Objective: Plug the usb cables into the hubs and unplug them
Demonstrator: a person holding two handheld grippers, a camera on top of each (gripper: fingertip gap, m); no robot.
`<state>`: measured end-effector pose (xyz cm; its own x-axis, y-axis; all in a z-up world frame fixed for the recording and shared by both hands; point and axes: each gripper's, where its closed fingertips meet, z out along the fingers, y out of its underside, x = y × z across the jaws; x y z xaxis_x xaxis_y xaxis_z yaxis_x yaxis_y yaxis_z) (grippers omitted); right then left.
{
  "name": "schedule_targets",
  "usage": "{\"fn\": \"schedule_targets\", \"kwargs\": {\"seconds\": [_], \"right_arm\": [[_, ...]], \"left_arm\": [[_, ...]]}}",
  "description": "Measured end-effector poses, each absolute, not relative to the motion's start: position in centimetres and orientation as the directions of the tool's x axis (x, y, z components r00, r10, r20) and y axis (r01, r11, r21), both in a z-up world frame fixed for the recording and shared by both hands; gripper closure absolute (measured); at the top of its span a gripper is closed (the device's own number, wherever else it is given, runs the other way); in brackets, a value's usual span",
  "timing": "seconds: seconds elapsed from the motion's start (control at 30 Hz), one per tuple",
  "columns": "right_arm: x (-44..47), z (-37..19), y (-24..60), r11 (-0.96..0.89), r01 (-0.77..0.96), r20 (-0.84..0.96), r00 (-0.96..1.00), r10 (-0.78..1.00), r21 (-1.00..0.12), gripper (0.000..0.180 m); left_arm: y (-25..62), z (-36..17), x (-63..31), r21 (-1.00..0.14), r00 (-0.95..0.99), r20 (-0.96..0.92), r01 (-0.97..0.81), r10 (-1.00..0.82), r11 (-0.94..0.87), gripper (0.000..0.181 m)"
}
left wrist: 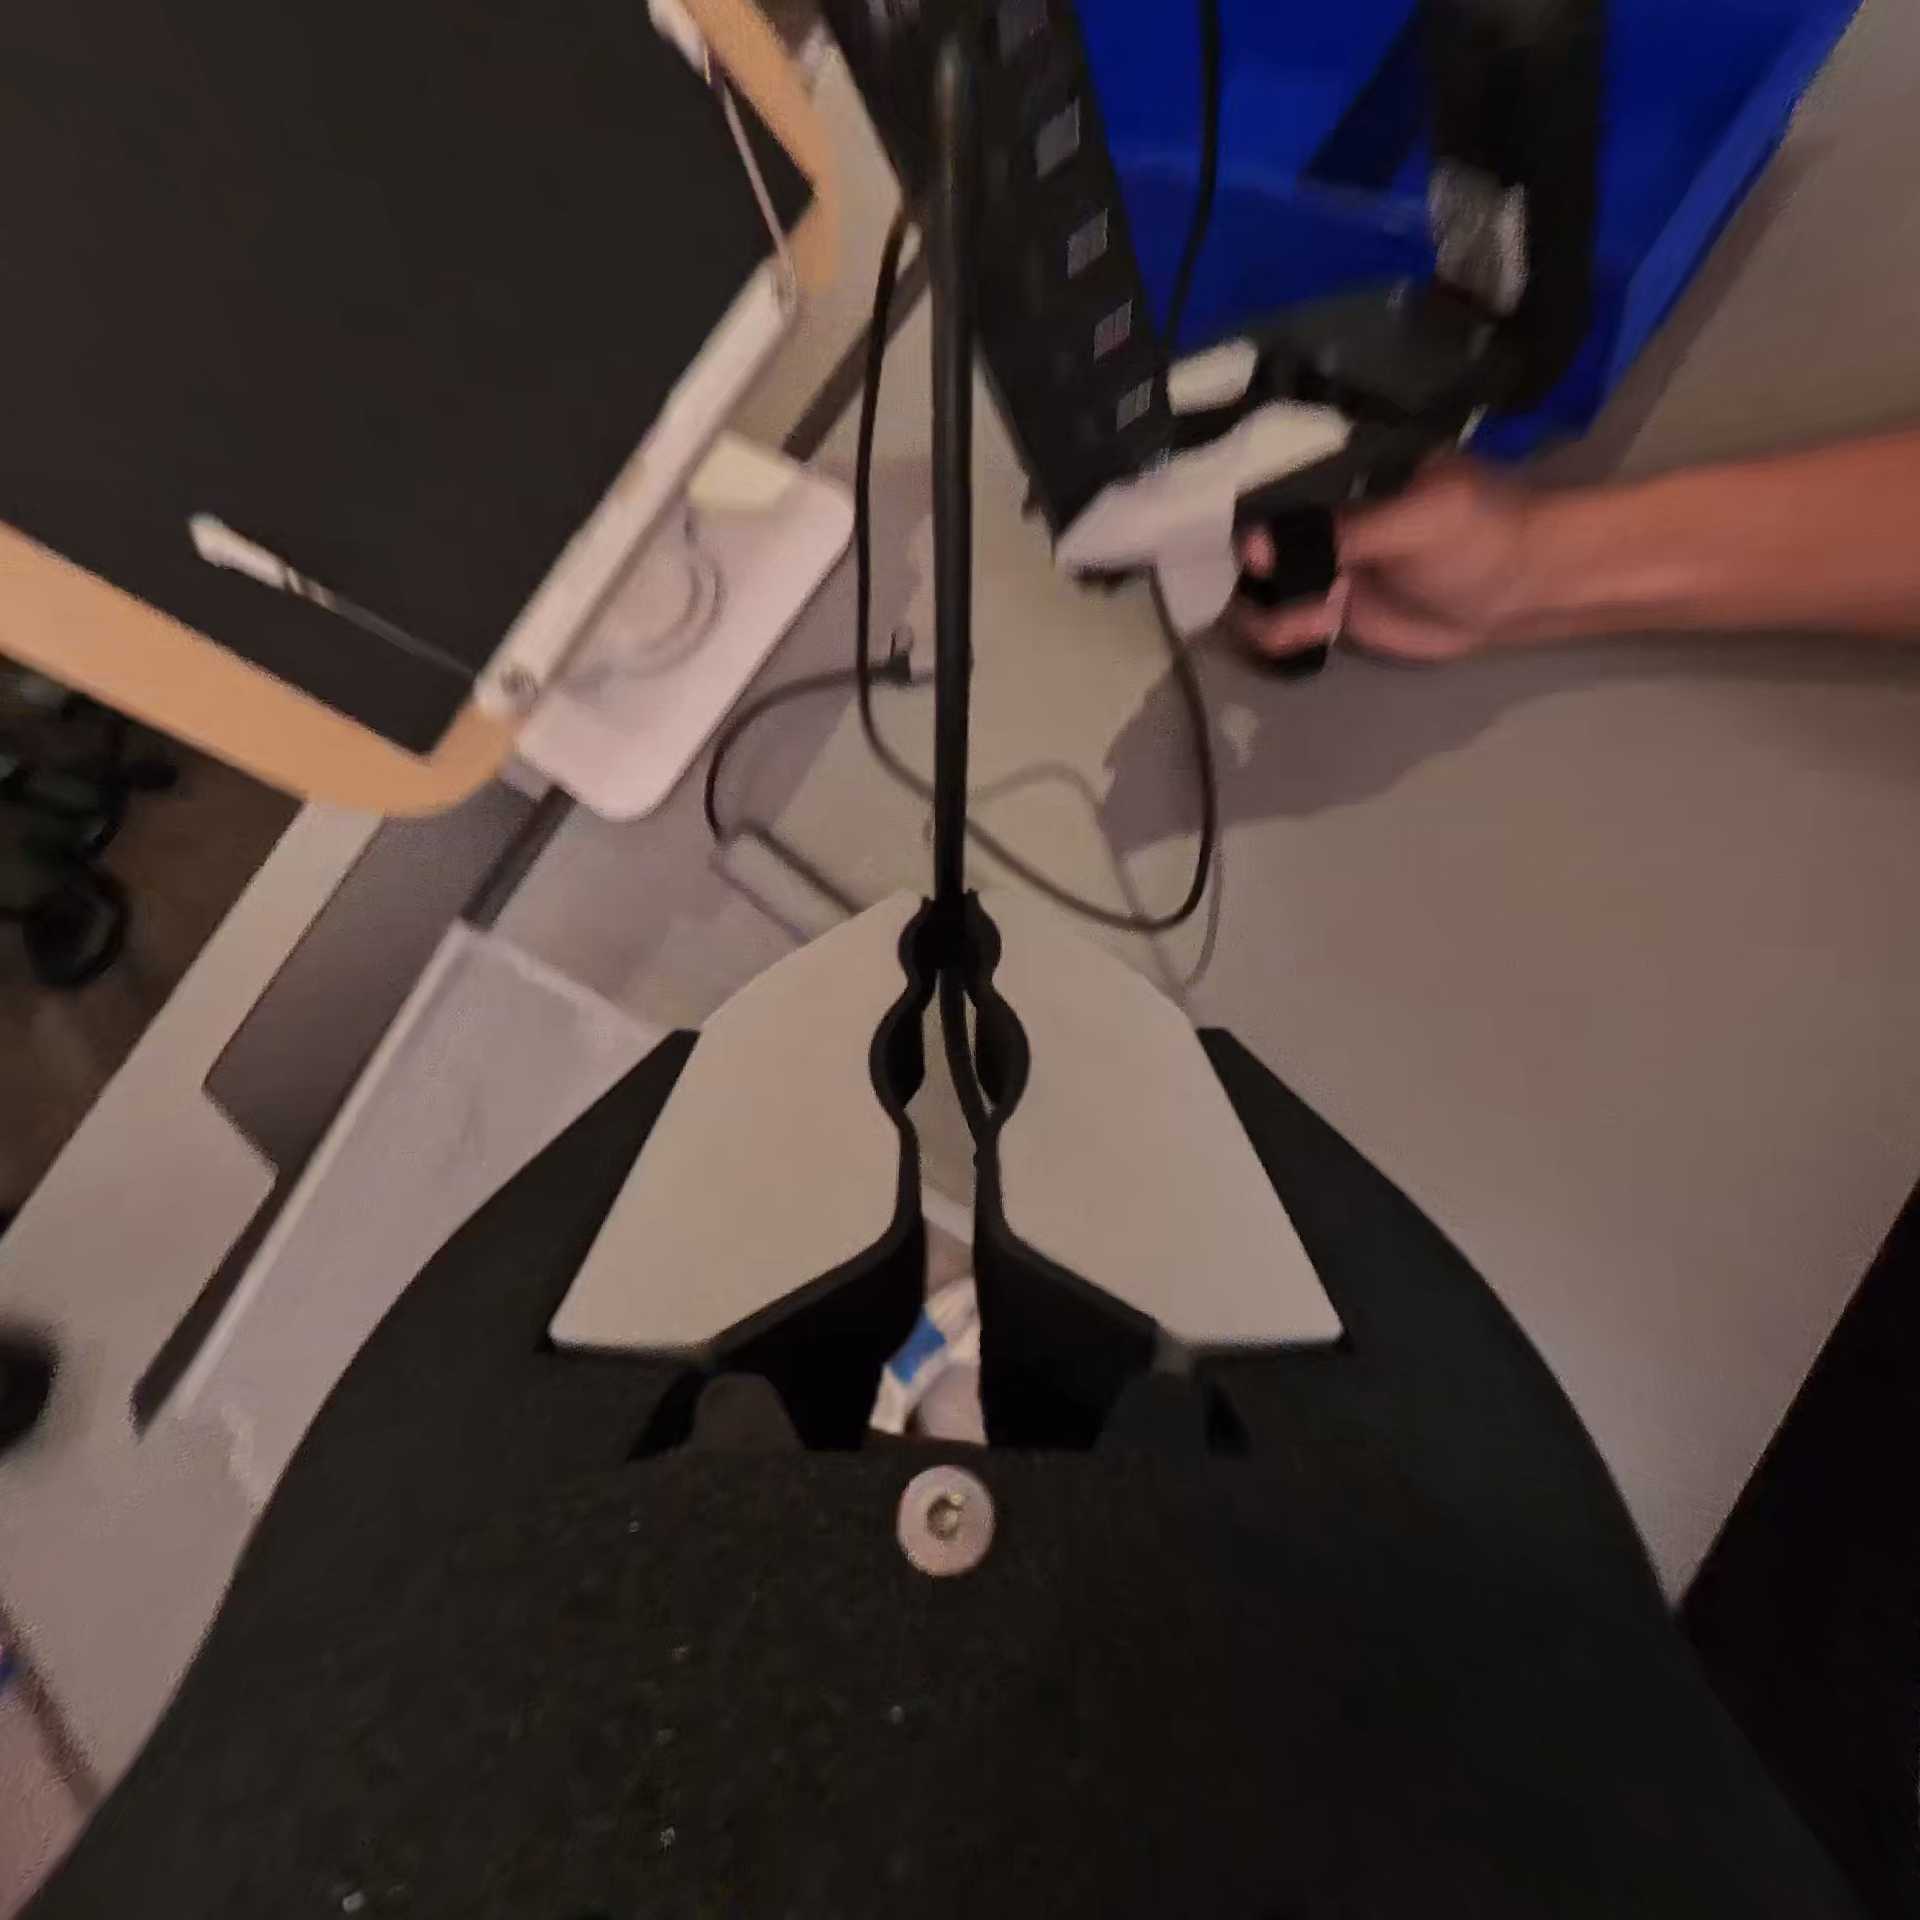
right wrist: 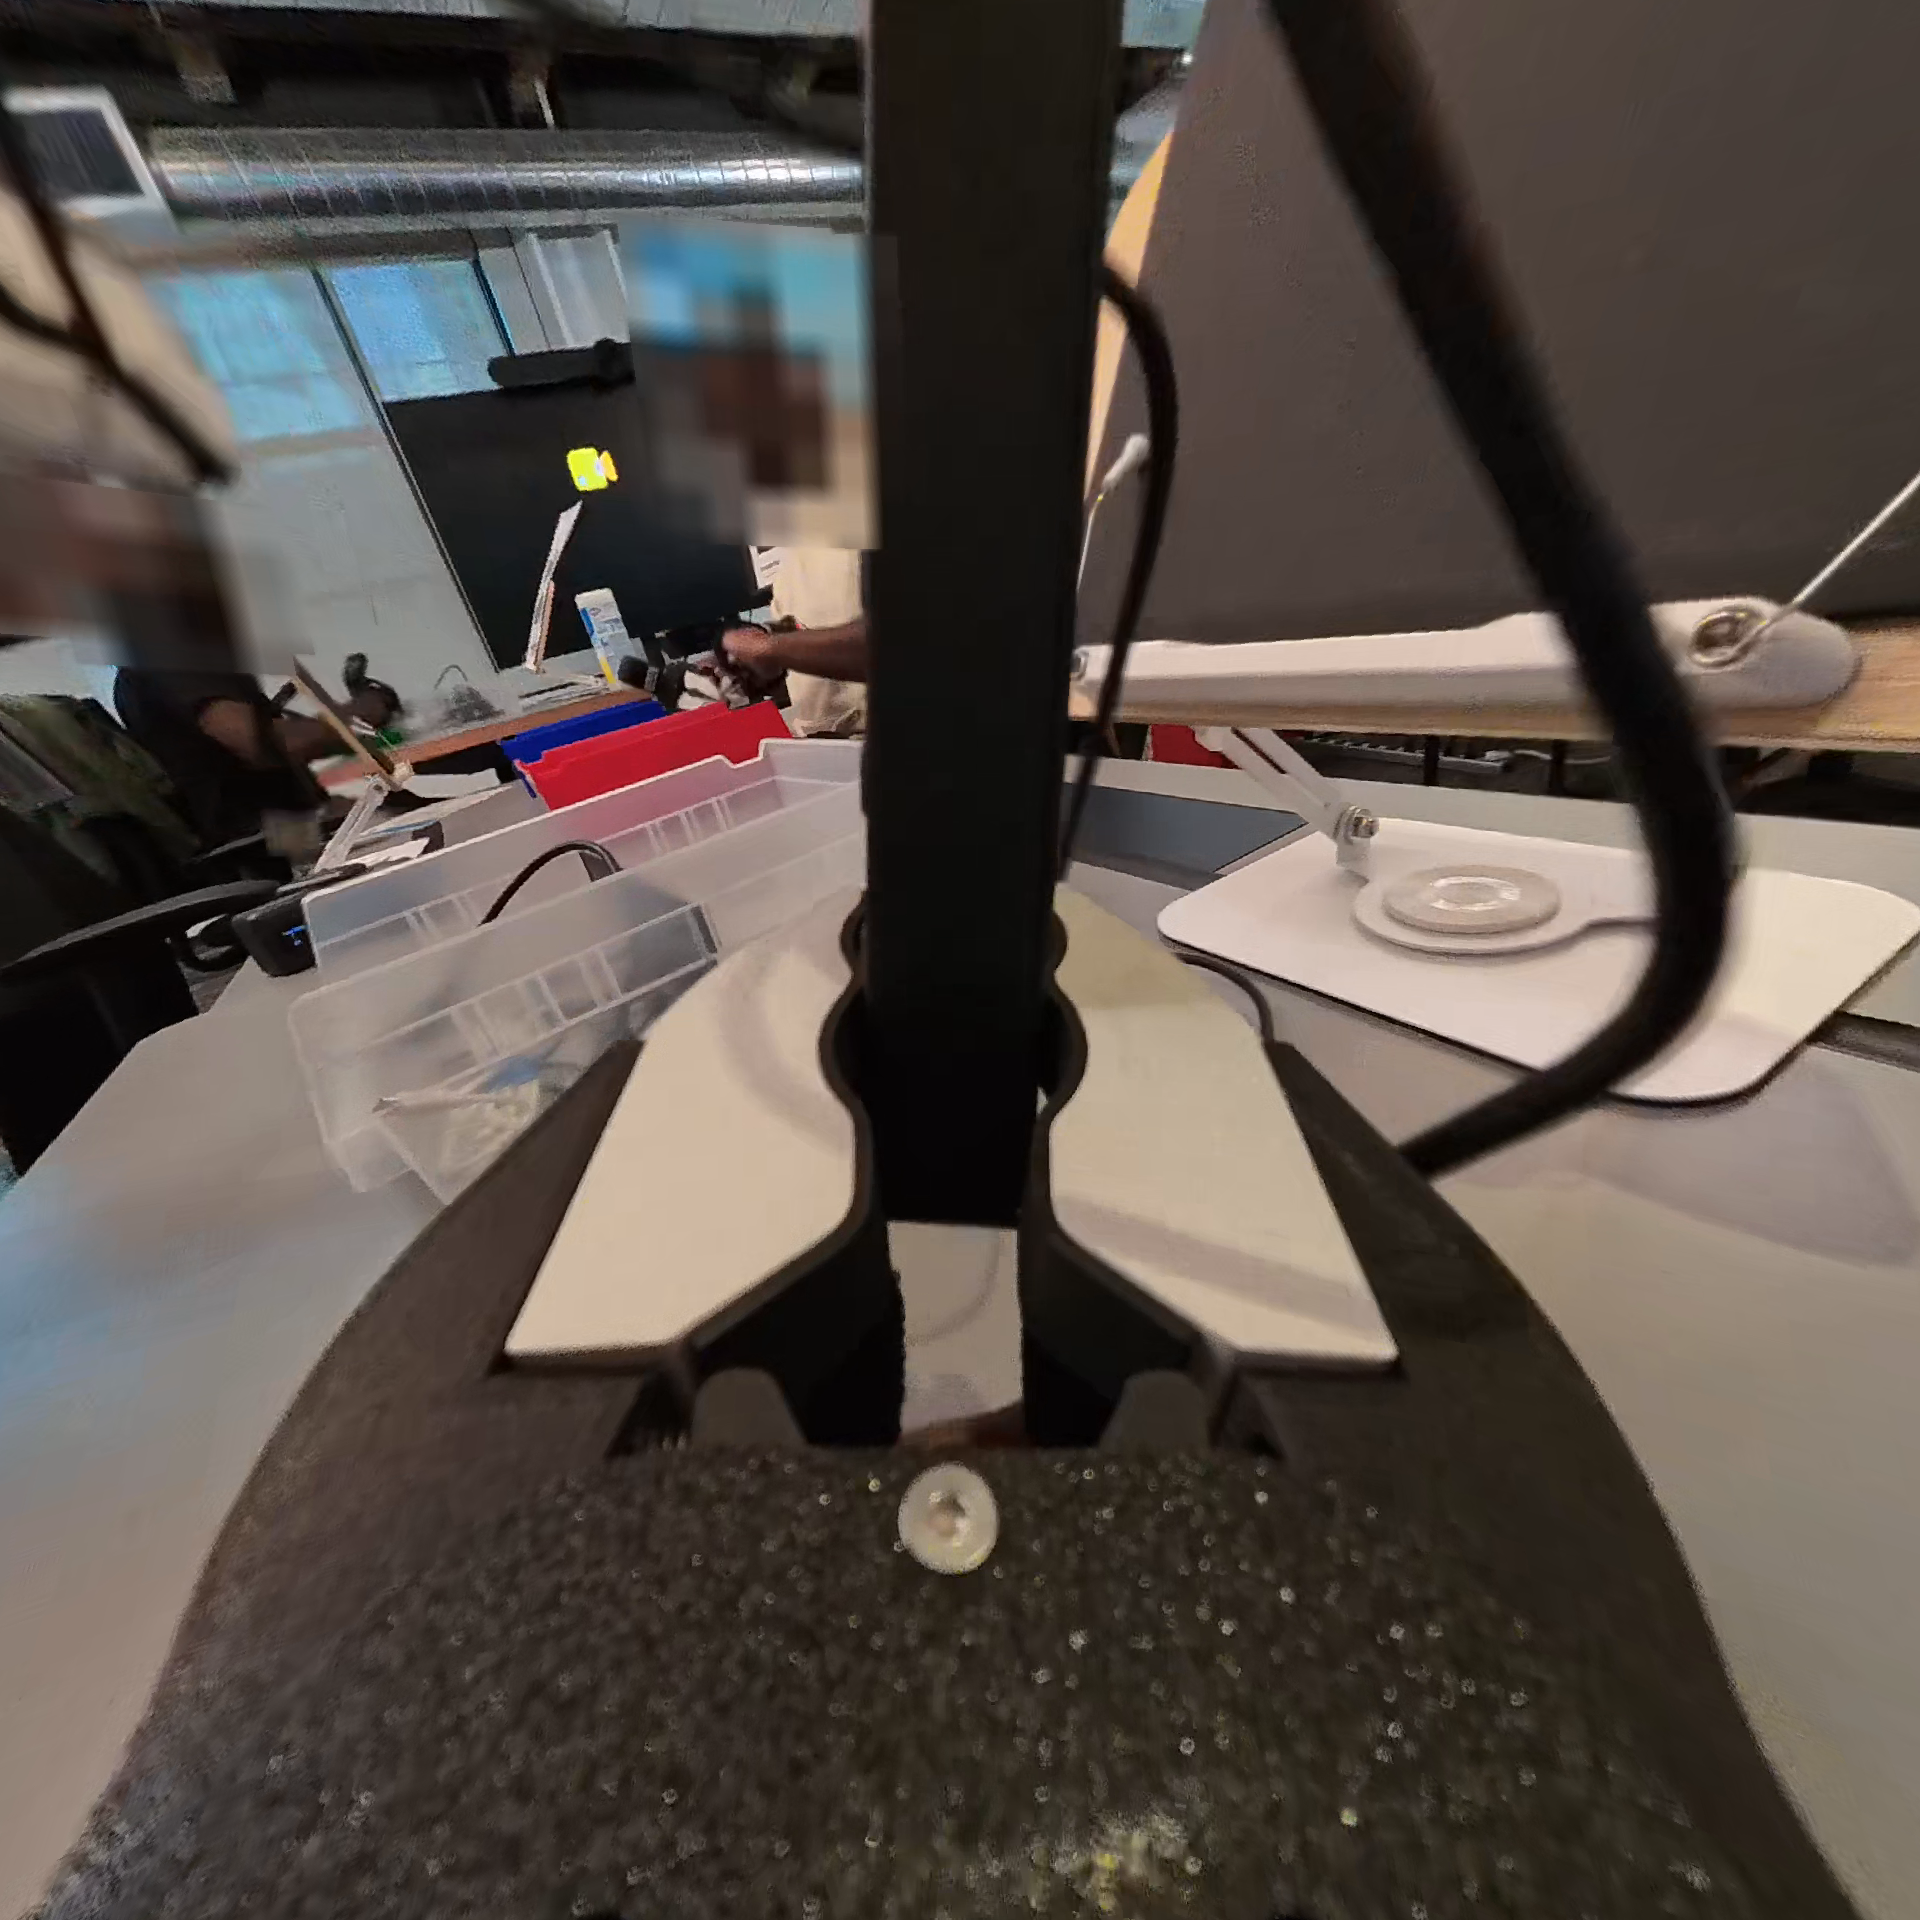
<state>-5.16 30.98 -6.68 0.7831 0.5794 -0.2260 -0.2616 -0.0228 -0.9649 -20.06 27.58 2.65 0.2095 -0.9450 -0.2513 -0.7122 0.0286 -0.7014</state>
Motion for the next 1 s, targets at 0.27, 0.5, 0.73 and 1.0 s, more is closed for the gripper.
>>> {"fn": "schedule_targets", "kwargs": {"seconds": [0.27, 0.5, 0.73, 1.0], "right_arm": [[-6.1, -5.9, 29.1, -0.038, -0.299, -0.253, 0.728, 0.637, -0.954, 0.153], [-6.3, -5.9, 28.9, -0.034, -0.279, -0.236, 0.735, 0.635, -0.960, 0.153], [-6.2, -5.8, 28.7, -0.018, -0.257, -0.212, 0.752, 0.624, -0.966, 0.153], [-8.1, -6.8, 28.6, -0.039, -0.199, -0.177, 0.739, 0.650, -0.979, 0.153]], "left_arm": [[18.5, -14.8, -20.8, -0.486, 0.368, -0.127, -0.833, -0.921, -0.265, 0.177], [14.2, -19.0, -17.3, -0.468, 0.259, -0.136, -0.868, -0.956, -0.169, 0.162], [14.7, -14.1, -17.9, -0.759, 0.335, 0.074, -0.592, -0.939, -0.272, 0.146], [20.8, -11.5, -30.8, -0.917, 0.648, -0.069, -0.341, -0.758, -0.208, 0.138]]}}
